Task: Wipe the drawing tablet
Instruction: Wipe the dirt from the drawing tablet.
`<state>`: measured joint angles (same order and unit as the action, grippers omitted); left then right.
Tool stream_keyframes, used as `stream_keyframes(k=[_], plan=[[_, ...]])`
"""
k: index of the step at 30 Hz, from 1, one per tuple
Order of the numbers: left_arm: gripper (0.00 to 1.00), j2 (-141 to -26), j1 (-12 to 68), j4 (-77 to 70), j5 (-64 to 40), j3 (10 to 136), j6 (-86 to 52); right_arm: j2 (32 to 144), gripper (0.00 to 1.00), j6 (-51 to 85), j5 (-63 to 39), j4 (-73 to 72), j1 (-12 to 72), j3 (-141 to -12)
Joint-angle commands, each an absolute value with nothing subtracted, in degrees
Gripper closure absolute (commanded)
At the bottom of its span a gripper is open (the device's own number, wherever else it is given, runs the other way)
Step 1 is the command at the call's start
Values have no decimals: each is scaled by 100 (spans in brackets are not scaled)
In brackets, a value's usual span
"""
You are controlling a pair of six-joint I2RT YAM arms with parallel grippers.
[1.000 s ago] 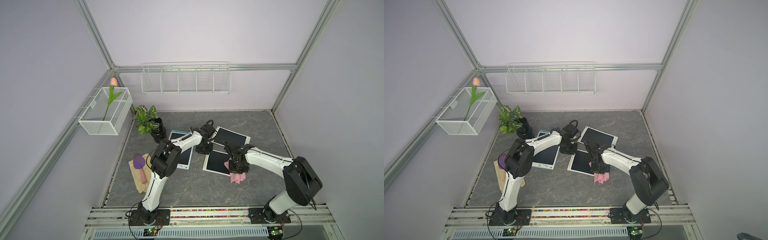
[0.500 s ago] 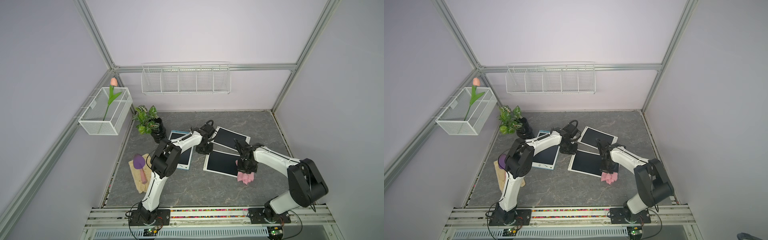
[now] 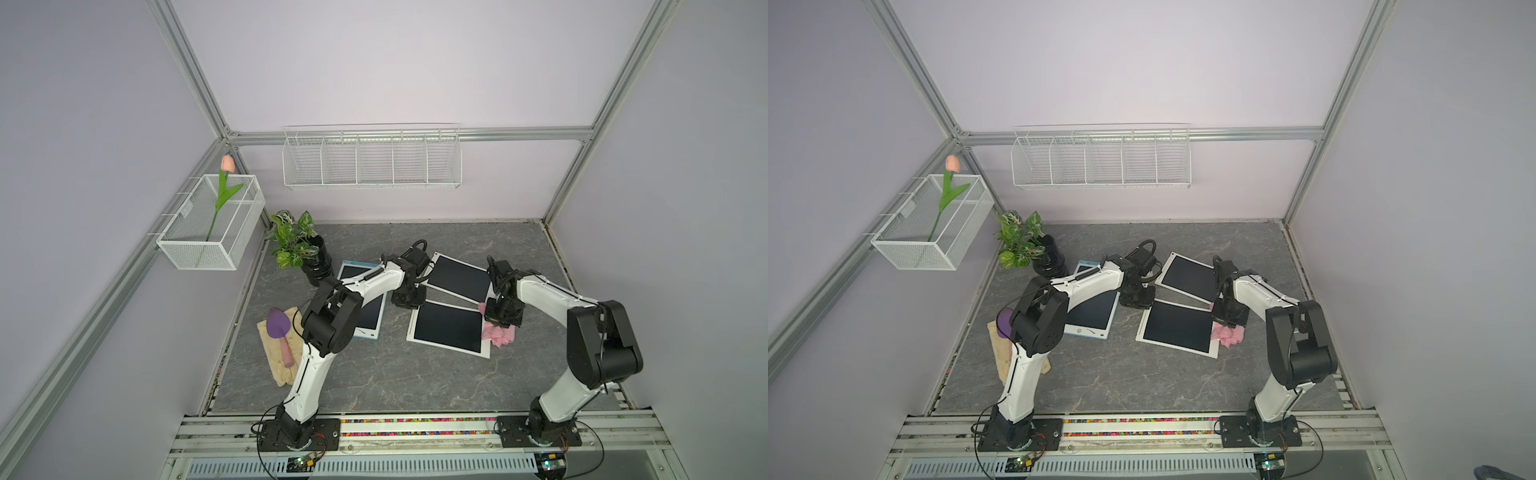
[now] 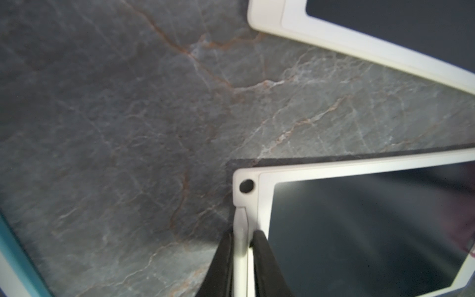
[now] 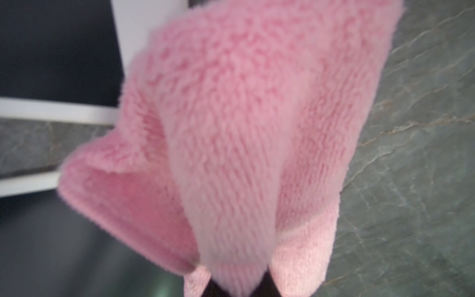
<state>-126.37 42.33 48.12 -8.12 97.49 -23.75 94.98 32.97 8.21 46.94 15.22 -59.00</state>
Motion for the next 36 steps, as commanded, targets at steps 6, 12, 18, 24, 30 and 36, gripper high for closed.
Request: stream_keyframes(k=[6, 12, 18, 24, 30, 36], plan=[[82, -13404, 4157, 5289, -378, 9458, -2347, 8826, 93, 4197, 755, 4929, 3180, -5326], [82, -13379, 4157, 5300, -343, 9439, -2327, 8629, 93, 3894, 708, 4887, 2321, -4760], [82, -13351, 4148, 5287, -360, 9439, -2332, 7982, 93, 3411, 762, 5008, 1275, -4309], [82, -13358, 4148, 5320, -387, 9530, -2316, 8431, 93, 3994, 959, 5217, 2524, -5535], [82, -13368, 4148, 5344, -389, 9571, -2346, 9454, 93, 4116, 685, 4861, 3115, -6110], [82, -13377, 4148, 5317, -358, 9502, -2347, 9328, 93, 4049, 628, 4541, 2627, -5333]])
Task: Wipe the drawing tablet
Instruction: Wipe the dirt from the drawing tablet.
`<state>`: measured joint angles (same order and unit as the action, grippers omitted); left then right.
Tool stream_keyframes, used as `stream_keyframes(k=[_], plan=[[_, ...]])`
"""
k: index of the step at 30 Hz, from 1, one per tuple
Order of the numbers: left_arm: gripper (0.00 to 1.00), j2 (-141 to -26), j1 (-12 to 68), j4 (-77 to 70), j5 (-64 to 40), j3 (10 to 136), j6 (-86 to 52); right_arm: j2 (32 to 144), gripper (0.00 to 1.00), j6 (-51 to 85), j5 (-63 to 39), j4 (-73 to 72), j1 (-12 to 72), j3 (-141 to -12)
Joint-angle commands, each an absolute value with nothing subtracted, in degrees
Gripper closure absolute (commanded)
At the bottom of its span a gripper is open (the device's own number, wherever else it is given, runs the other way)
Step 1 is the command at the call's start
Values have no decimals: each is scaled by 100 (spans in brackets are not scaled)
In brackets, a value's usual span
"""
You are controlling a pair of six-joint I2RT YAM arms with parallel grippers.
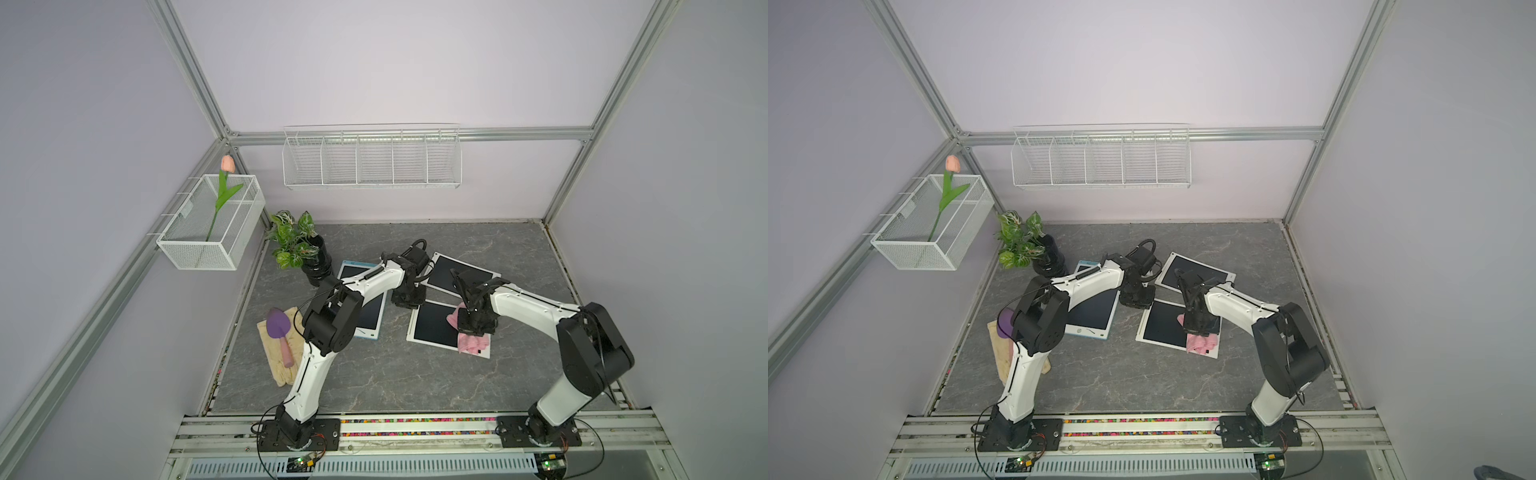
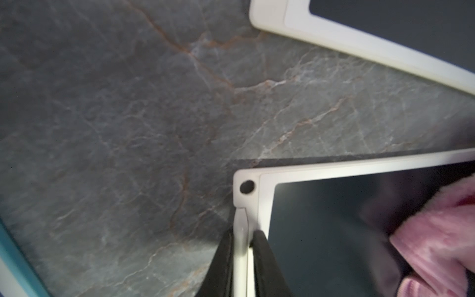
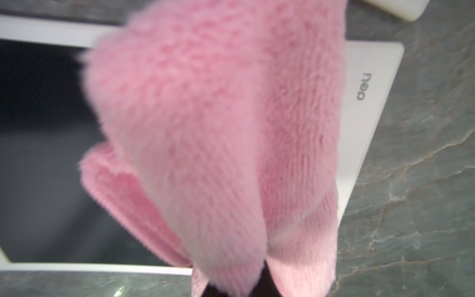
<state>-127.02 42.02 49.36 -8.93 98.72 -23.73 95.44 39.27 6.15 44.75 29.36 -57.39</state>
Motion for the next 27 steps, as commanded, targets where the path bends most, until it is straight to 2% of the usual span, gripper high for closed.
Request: stream_keyframes(k=[1, 4, 7, 10, 14, 17, 22, 27], plan=[[83, -13383, 4148, 5322, -358, 9501, -2347, 9163, 93, 4001, 594, 4496, 2422, -5120], [82, -13368, 4148, 5315, -352, 9493, -2342, 8566, 93, 3730, 621, 4486, 1718, -4533], [82, -13379, 4140, 5322, -341, 9518, -2338, 8524, 93, 3452, 649, 4633, 1215, -4548], [82, -13395, 4140, 5343, -344, 9545, -2332, 8769, 93, 3392, 643, 4652, 1208, -4906], [83, -13401, 4131, 5342, -360, 9562, -2347, 9206, 93, 3478, 864, 4862, 1813, -5992], [82, -13416, 4132, 5353, -375, 9588, -2355, 9602, 93, 3525, 827, 4889, 1951, -6478], [82, -13412, 4131, 5377, -358, 9616, -2350, 9911, 93, 3401, 684, 4749, 1525, -6229], [82, -13379, 4131, 5370, -377, 9580, -2355, 9017, 93, 3166, 831, 4897, 910, -5536]])
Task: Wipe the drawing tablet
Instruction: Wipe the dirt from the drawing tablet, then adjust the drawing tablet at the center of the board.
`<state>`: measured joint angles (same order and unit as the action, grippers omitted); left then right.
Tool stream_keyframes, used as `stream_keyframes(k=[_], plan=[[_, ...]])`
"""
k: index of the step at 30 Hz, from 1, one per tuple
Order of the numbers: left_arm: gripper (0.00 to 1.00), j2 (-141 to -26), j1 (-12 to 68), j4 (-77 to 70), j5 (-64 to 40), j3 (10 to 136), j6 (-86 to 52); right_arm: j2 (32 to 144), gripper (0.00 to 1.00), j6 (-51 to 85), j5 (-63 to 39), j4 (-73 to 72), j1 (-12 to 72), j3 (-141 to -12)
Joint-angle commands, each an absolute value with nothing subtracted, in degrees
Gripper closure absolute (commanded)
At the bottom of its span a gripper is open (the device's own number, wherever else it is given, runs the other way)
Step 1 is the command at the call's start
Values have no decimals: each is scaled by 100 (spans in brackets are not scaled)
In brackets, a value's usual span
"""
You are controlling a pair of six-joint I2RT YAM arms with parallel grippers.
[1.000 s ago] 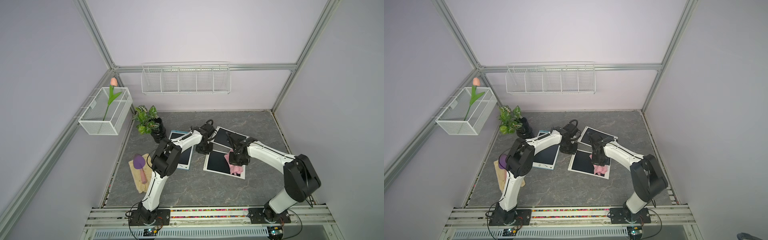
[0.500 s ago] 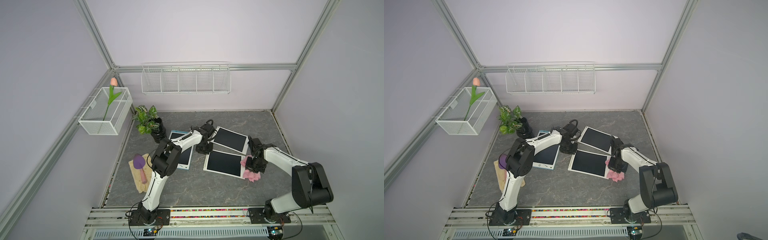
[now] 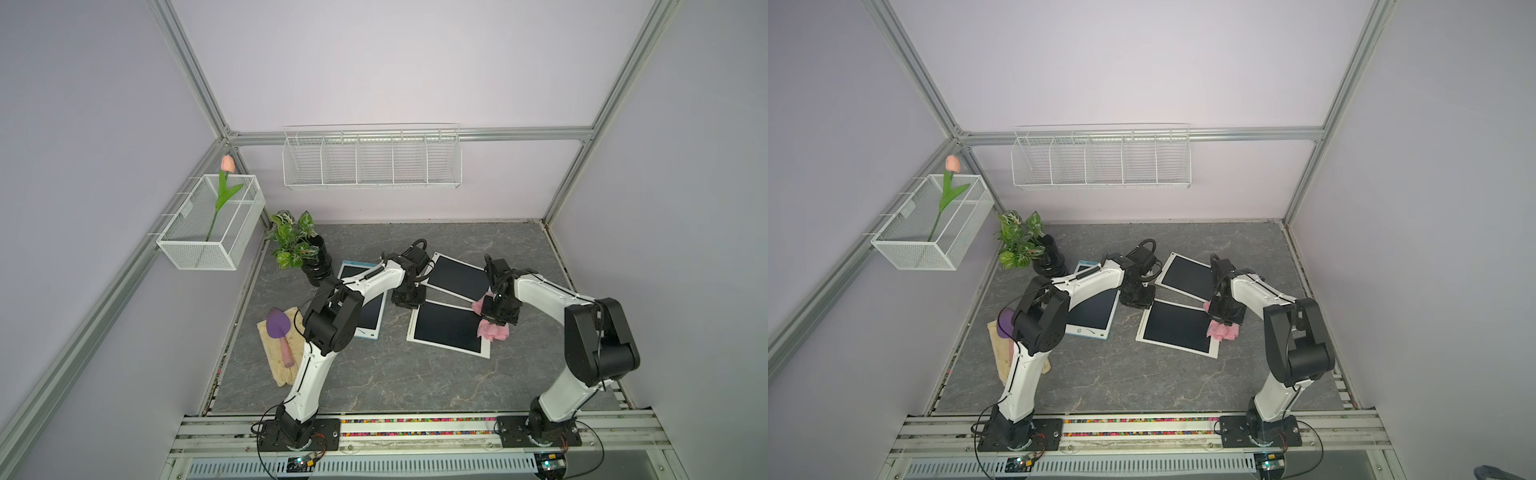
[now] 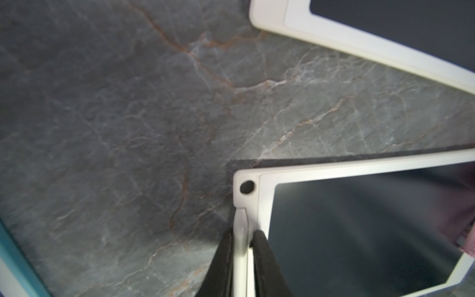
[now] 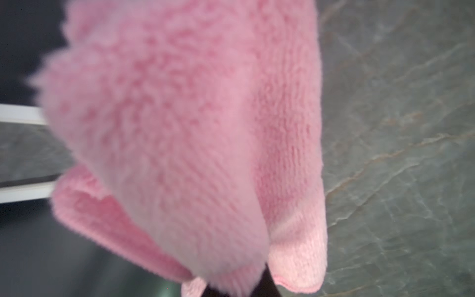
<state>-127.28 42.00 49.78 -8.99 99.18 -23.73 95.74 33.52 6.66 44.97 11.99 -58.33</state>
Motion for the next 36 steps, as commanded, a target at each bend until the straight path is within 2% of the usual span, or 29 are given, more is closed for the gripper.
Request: stream_keyframes(k=[1, 7, 14, 17, 23, 29, 32, 36], plan=[[82, -13377, 4130, 5369, -393, 9591, -2351, 8784, 93, 3128, 898, 5023, 880, -5531], [75, -13089, 4131, 5644, -379, 10105, -2425, 7111, 93, 2953, 992, 5997, 896, -6373], [59, -12688, 4131, 5954, -313, 10878, -2679, 6331, 93, 2968, 349, 6252, 896, -6991], [58, -12288, 4131, 6003, -287, 10809, -2747, 6074, 93, 3055, 159, 6284, 896, -6910], [62, -11026, 4203, 5551, -802, 9116, -2663, 5748, 93, 3180, -56, 6468, 999, -6508], [63, -9931, 4969, 4826, -973, 7296, -2697, 5385, 93, 3276, -184, 6423, 1128, -6078], [63, -9736, 5394, 4446, -1077, 6868, -2813, 5288, 93, 3332, -273, 6372, 1143, -5849], [63, -10086, 5971, 4228, -899, 6879, -3063, 5172, 93, 3432, -196, 6381, 1404, -5722]])
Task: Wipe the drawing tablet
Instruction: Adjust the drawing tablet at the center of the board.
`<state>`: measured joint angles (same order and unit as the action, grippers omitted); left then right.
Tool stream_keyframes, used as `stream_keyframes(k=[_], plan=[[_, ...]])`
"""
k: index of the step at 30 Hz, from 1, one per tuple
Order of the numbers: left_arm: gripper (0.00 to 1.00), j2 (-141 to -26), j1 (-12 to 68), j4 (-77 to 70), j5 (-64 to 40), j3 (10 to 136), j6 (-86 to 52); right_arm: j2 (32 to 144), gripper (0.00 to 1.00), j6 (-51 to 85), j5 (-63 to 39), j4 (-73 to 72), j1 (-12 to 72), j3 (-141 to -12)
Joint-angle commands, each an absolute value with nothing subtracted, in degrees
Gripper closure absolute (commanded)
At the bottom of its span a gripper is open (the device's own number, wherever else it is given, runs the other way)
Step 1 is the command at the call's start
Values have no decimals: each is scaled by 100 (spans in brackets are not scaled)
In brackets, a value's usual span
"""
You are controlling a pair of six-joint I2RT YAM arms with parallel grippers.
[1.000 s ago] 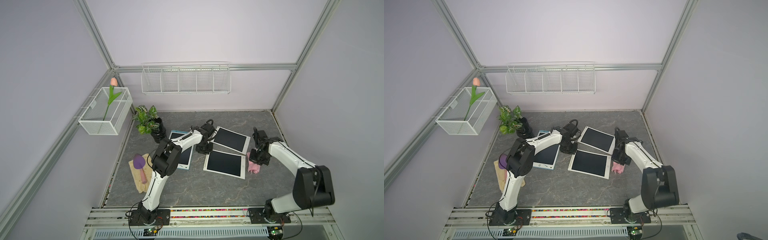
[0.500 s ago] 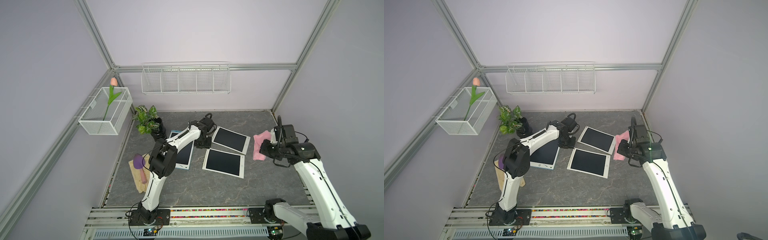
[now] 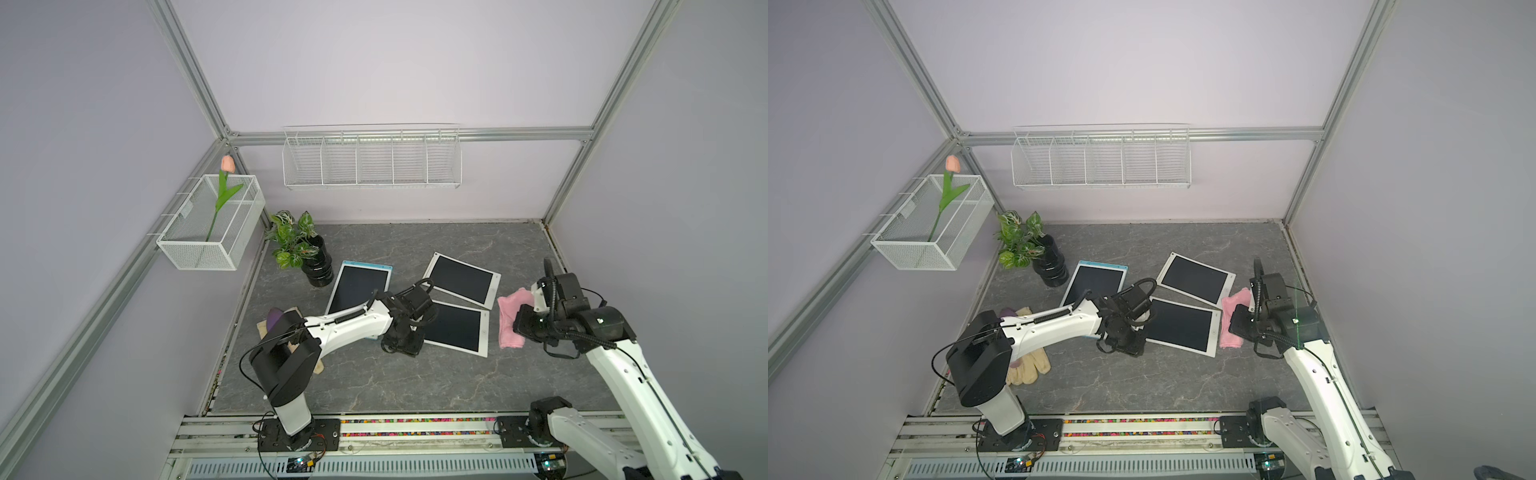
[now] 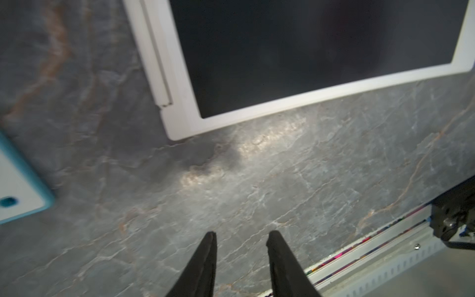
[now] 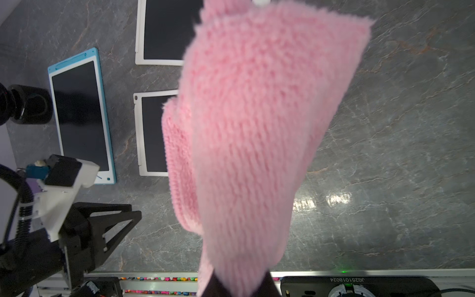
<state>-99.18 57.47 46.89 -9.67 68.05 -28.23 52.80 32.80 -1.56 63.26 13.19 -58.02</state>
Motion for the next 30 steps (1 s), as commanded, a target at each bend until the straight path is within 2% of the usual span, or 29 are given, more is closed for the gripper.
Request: stream_keyframes(k=[1, 8, 16, 30], plan=[[63, -10263, 6110, 4235, -752, 6980, -3143, 5146, 93, 3430, -183, 6387, 1414, -5715], [62, -11031, 6311, 4204, -149, 7592, -3837, 5109, 93, 3255, -172, 6529, 1450, -5742], [64, -11935, 6352, 4666, 17, 8596, -3740, 5010, 93, 3287, -73, 6518, 1450, -5695], [66, -12863, 5788, 5170, -41, 9923, -3240, 4978, 93, 3418, 65, 6507, 1448, -5665]])
